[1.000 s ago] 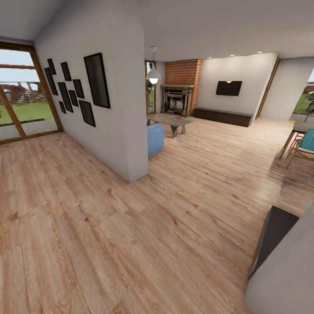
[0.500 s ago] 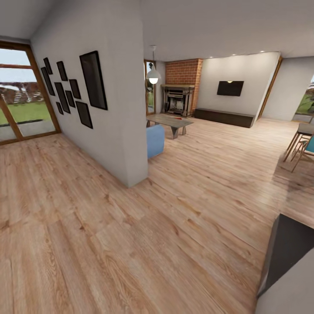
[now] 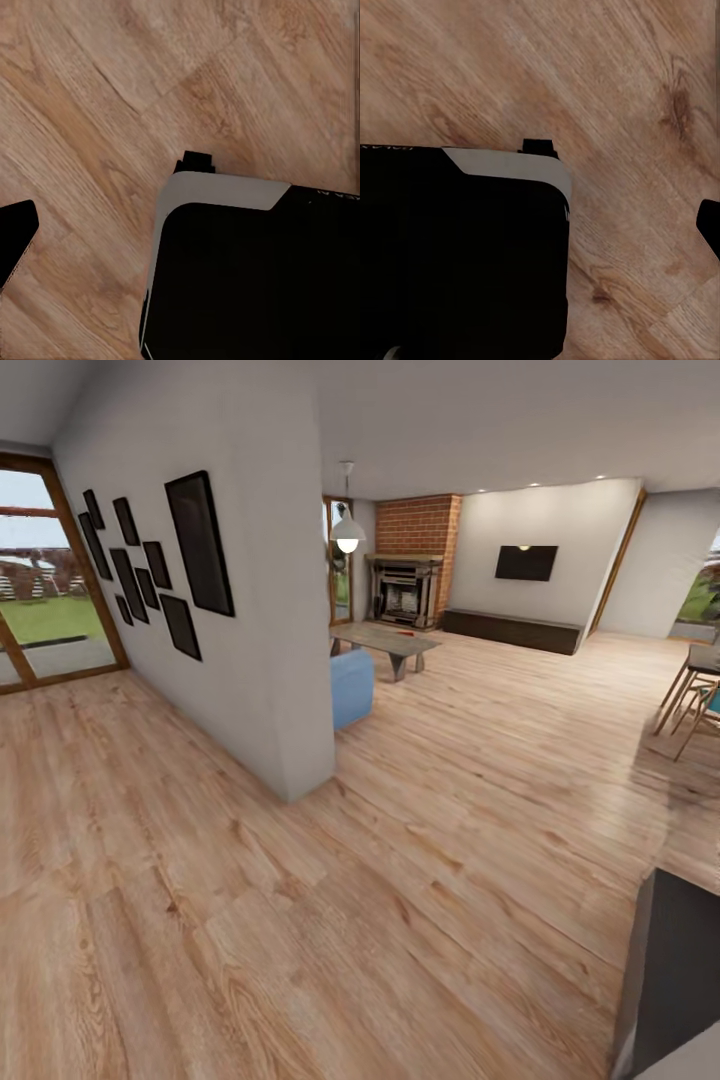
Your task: Move the two storage containers from the living room to the garage. In the garage, place one container on the floor and stack the other container on top of it (either order is fine).
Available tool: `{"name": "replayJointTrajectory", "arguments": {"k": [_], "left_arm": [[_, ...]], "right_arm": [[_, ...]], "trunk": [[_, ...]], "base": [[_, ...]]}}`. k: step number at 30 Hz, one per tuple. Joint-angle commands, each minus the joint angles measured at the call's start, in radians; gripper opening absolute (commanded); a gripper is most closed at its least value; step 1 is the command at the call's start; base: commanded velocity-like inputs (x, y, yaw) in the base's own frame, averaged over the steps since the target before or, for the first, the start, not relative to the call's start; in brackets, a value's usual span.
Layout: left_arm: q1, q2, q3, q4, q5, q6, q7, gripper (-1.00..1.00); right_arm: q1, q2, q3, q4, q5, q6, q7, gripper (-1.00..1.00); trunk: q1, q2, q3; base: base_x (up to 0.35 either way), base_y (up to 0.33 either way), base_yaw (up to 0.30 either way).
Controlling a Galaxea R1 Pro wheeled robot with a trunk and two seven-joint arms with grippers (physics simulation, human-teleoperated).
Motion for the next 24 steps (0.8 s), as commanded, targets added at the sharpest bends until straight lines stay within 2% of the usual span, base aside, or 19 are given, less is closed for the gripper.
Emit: {"name": "replayJointTrajectory", "arguments": {"k": [1,16,24], "left_arm": [[-0.001,0.000,0.004,0.000,0.008,0.003,0.001,1.00],[-0.001,0.000,0.004,0.000,0.008,0.003,0.001,1.00],[-0.001,0.000,0.005,0.000,0.008,0.003,0.001,1.00]], "right_arm": [[-0.001,0.001,0.008,0.003,-0.008,-0.005,-0.001,1.00],[-0.001,0.004,0.008,0.003,-0.008,-0.005,-0.001,1.00],[-0.001,0.004,0.008,0.003,-0.008,-0.005,-0.001,1.00]], "trunk": [[0.001,-0.001,-0.001],[0.001,-0.001,-0.001],[0.001,-0.001,-0.001]], "base": [[0.323,0.000,-0.191],[0.323,0.000,-0.237],[0.323,0.000,-0.035]]}}
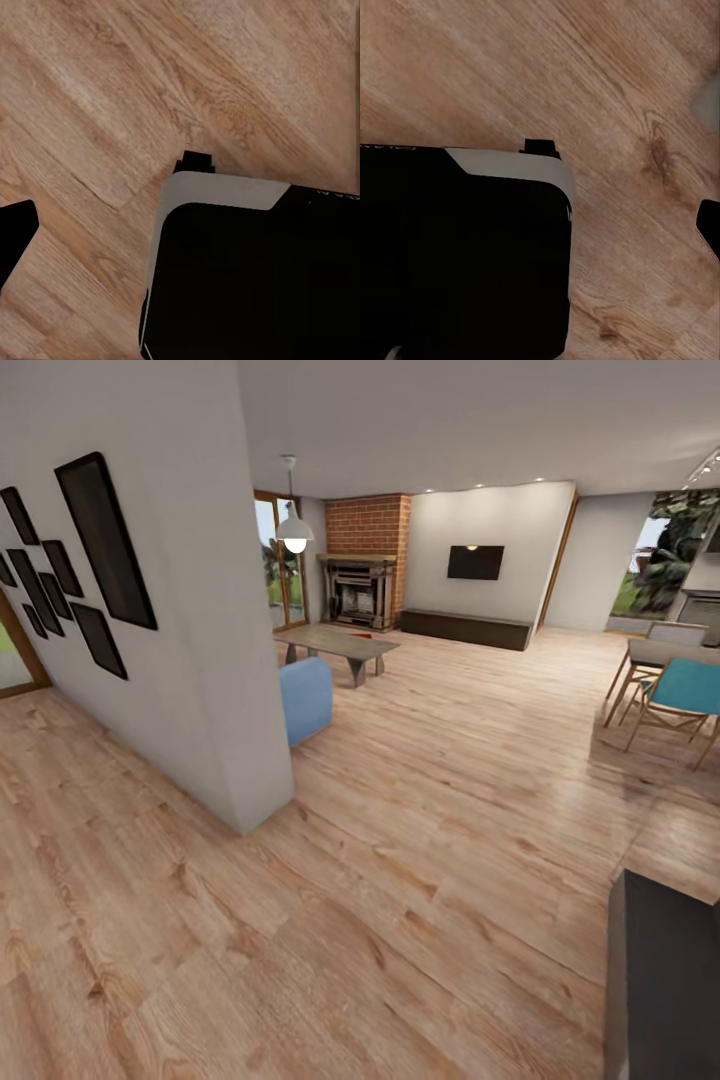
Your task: Move the two storage containers from the living room to the garage. In the garage, place one container on the floor and stack the other container on top of it (either order is fine).
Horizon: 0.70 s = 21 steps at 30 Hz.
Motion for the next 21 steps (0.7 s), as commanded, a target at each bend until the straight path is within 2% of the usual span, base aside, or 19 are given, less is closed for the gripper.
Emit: {"name": "replayJointTrajectory", "arguments": {"k": [1,15,21], "left_arm": [[-0.001,0.000,0.004,0.000,0.008,0.003,0.001,1.00],[-0.001,-0.001,0.004,0.000,0.008,0.004,0.001,1.00],[-0.001,-0.001,0.004,0.000,0.008,0.004,0.001,1.00]], "right_arm": [[-0.001,0.001,0.008,0.003,-0.009,-0.005,-0.001,1.00],[-0.001,0.001,0.008,0.003,-0.009,-0.005,-0.001,1.00],[-0.001,0.001,0.008,0.003,-0.009,-0.005,-0.001,1.00]], "trunk": [[0.001,-0.001,-0.001],[0.001,-0.001,-0.001],[0.001,-0.001,-0.001]], "base": [[0.323,0.000,-0.002],[0.323,0.000,-0.001],[0.323,0.000,-0.176]]}}
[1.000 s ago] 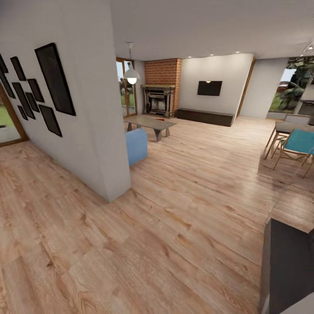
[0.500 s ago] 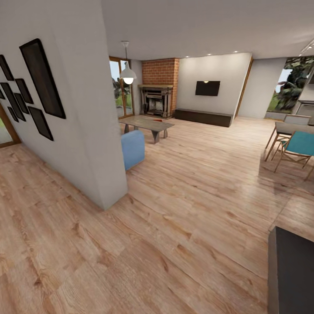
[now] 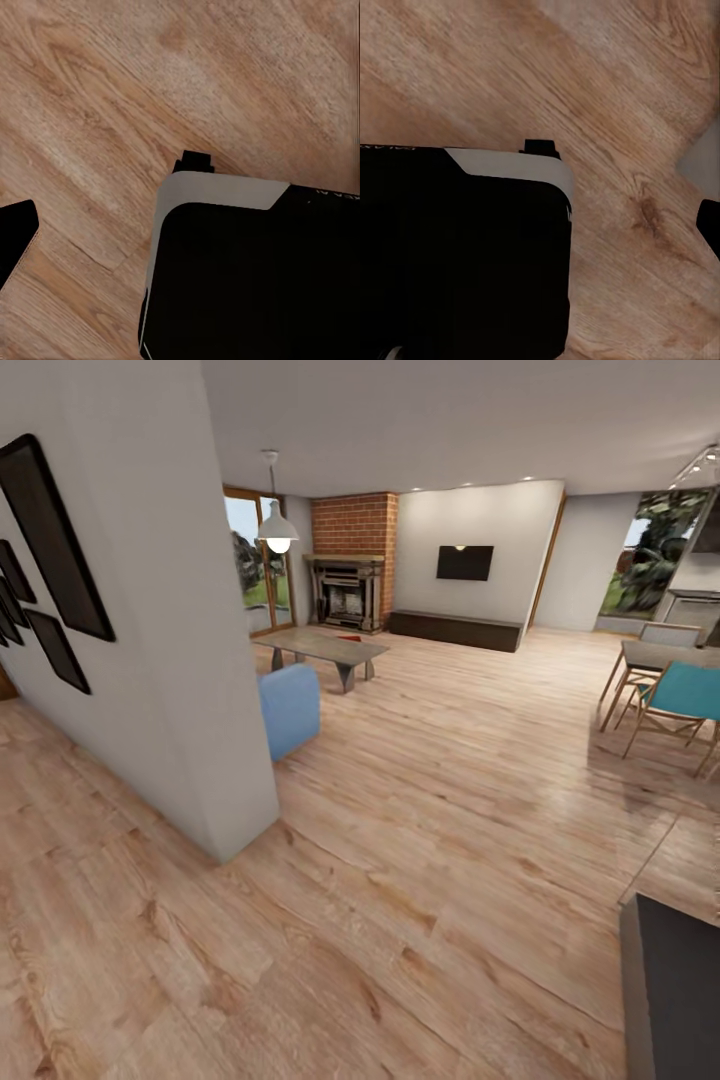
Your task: Move the two storage containers from the living room to the garage. In the garage, place one container on the floor and stack the other container on top of it (either order is fine).
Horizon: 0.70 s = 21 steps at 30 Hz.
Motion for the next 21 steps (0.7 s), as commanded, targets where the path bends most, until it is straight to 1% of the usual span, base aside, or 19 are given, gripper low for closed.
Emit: {"name": "replayJointTrajectory", "arguments": {"k": [1,21], "left_arm": [[0.000,0.000,0.004,-0.001,0.008,0.003,0.001,1.00],[0.000,0.001,0.005,-0.001,0.008,0.003,0.001,1.00]], "right_arm": [[-0.001,0.001,0.008,0.003,-0.009,-0.005,-0.001,1.00],[-0.001,0.002,0.008,0.003,-0.009,-0.005,-0.001,1.00]], "trunk": [[0.001,-0.001,-0.001],[0.001,-0.001,0.006]], "base": [[0.323,0.000,-0.234],[0.323,0.000,-0.242]]}}
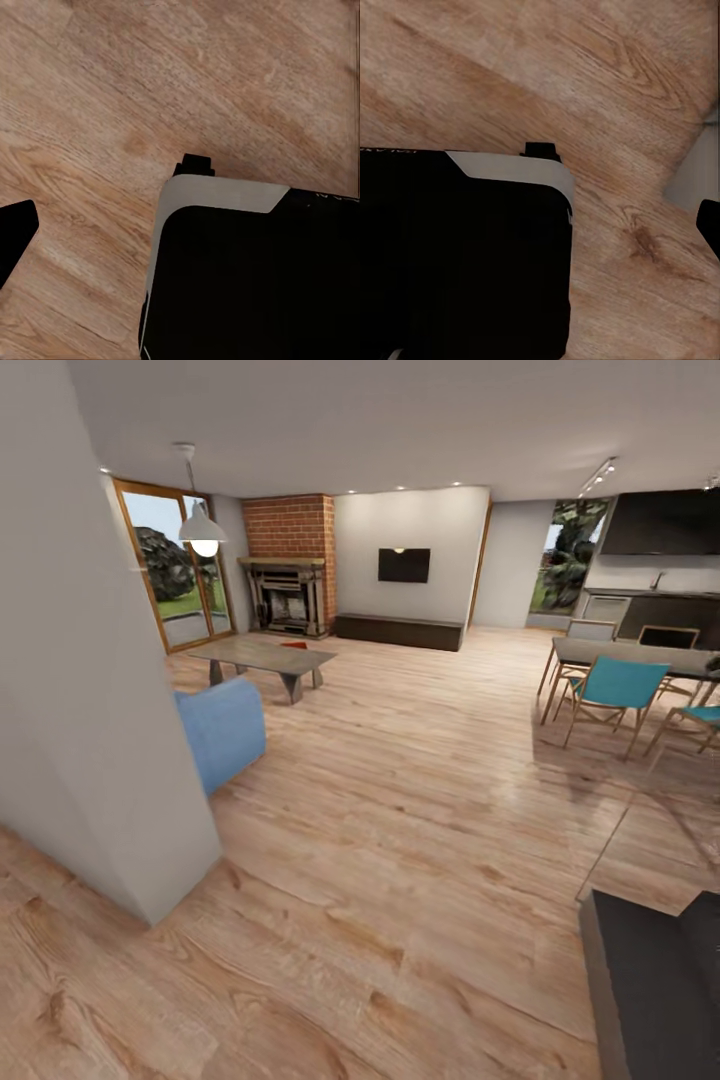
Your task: Move the two storage containers from the living room to the garage. In the garage, place one container on the floor and stack the other container on top of it (either order is fine).
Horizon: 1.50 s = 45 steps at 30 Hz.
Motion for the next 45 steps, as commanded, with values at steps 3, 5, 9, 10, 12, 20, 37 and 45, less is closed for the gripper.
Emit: {"name": "replayJointTrajectory", "arguments": {"k": [3,5,9,10,12,20,37,45], "left_arm": [[0.000,0.000,0.005,0.000,0.008,0.003,0.000,1.00],[0.000,0.000,0.005,0.000,0.008,0.003,0.001,1.00],[0.000,0.000,0.004,0.000,0.008,0.003,0.000,1.00],[0.000,0.000,0.004,0.000,0.008,0.003,0.000,1.00],[0.000,0.000,0.004,0.000,0.008,0.003,0.000,1.00],[0.000,0.000,0.004,0.000,0.008,0.003,0.000,1.00],[0.000,0.000,0.004,0.000,0.008,0.003,0.000,1.00],[0.000,0.000,0.004,0.000,0.008,0.003,0.000,1.00]], "right_arm": [[-0.002,0.001,0.008,0.003,-0.009,-0.005,-0.001,1.00],[-0.002,0.001,0.008,0.003,-0.009,-0.005,-0.001,1.00],[-0.002,0.000,0.008,0.003,-0.009,-0.004,-0.001,1.00],[-0.002,0.000,0.008,0.003,-0.009,-0.004,-0.001,1.00],[-0.002,0.000,0.008,0.003,-0.009,-0.004,-0.001,1.00],[-0.002,0.000,0.008,0.003,-0.009,-0.002,-0.001,1.00],[-0.002,0.000,0.008,0.003,-0.009,-0.002,-0.001,1.00],[-0.002,0.000,0.008,0.003,-0.009,-0.002,-0.001,1.00]], "trunk": [[0.001,-0.001,0.000],[0.001,-0.001,0.001],[0.001,-0.001,0.001],[0.001,-0.001,0.002],[0.001,-0.001,0.002],[0.001,-0.001,0.002],[0.001,-0.001,0.002],[0.001,-0.001,0.002]], "base": [[0.323,0.000,-0.242],[0.323,0.000,-0.242],[0.323,0.000,-0.134],[0.323,0.000,-0.040],[0.323,0.000,-0.023],[0.323,0.000,-0.003],[0.323,0.000,0.000],[0.323,0.000,0.000]]}}
